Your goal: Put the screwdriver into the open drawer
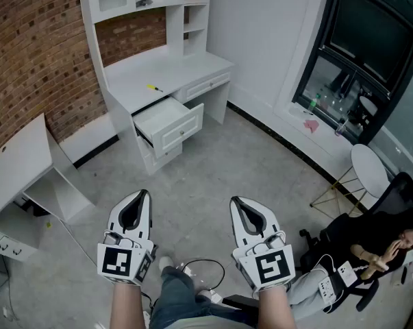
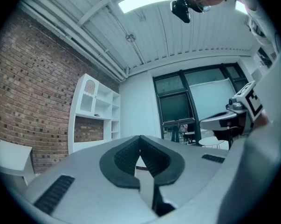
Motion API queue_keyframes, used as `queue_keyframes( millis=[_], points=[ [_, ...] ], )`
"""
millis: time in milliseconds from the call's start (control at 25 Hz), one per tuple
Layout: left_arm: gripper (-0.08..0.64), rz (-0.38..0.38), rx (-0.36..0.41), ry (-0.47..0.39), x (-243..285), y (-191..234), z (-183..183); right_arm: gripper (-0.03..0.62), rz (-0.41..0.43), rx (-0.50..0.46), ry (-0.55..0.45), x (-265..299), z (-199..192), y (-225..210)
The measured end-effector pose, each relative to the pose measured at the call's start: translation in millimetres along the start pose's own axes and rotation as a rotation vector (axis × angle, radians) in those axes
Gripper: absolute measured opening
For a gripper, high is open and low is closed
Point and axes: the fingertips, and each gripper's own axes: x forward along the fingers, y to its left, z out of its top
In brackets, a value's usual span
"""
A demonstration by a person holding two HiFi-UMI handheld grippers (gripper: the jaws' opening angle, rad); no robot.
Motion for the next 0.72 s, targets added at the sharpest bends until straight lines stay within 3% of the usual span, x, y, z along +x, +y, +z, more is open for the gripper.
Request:
queue_keyframes(
  millis=[360, 720],
  points=[
    [0.014, 0.036, 0.023, -0.032, -11, -11, 17, 0.009, 0.000, -0.001, -0.019, -14, 9, -13],
    [0.014, 0.059, 0.005, -0.022, 26, 27, 4, 0.009, 0.007, 0.016, -0.016, 34, 4, -26]
  ],
)
